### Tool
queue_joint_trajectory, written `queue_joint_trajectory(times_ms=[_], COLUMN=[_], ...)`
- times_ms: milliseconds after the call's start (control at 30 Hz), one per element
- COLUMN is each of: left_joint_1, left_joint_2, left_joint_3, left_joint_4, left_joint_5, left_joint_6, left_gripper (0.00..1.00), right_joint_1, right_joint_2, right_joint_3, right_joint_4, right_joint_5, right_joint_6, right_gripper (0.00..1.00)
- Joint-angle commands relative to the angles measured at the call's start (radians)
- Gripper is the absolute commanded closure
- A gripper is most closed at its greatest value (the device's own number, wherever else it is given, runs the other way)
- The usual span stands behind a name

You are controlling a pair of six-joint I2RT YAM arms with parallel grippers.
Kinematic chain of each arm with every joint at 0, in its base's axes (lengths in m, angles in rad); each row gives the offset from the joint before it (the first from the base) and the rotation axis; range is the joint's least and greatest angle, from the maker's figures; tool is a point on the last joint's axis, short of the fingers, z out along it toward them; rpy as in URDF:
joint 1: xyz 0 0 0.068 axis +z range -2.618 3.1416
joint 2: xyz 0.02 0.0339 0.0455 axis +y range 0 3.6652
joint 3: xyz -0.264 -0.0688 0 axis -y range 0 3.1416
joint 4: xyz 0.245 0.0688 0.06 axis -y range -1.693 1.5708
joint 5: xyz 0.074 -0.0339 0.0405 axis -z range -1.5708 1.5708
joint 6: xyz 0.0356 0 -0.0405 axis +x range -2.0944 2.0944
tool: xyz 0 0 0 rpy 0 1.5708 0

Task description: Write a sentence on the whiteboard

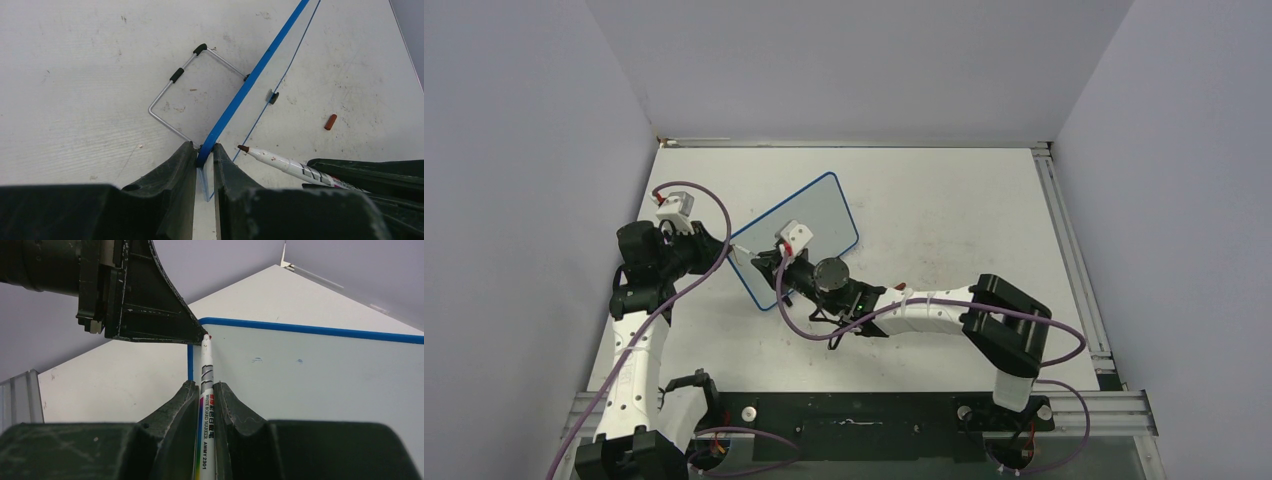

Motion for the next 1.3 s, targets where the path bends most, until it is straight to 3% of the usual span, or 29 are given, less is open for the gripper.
queue_joint_trajectory(times_ms=[0,600,1267], left_joint_1=[-0.001,-0.004,-0.004], left_joint_2=[-0.009,-0.01,-0.015], left_joint_3=[0.003,0.003,0.002], left_joint_4=[0.0,-0.002,-0.004], left_joint_5=[-0.014,-0.013,-0.019], left_joint_6=[0.018,0.019,0.022], left_gripper=[1.0,1.0,1.0], right_joint_1=[-0.006,-0.016,-0.027], right_joint_2=[0.027,0.076,0.029], right_joint_3=[0.052,0.081,-0.031], right_joint_4=[0.051,0.043,0.045], right_joint_5=[-0.006,0.036,0.116], right_joint_6=[-0.009,-0.005,0.004], right_gripper=[0.95,0.95,0.95])
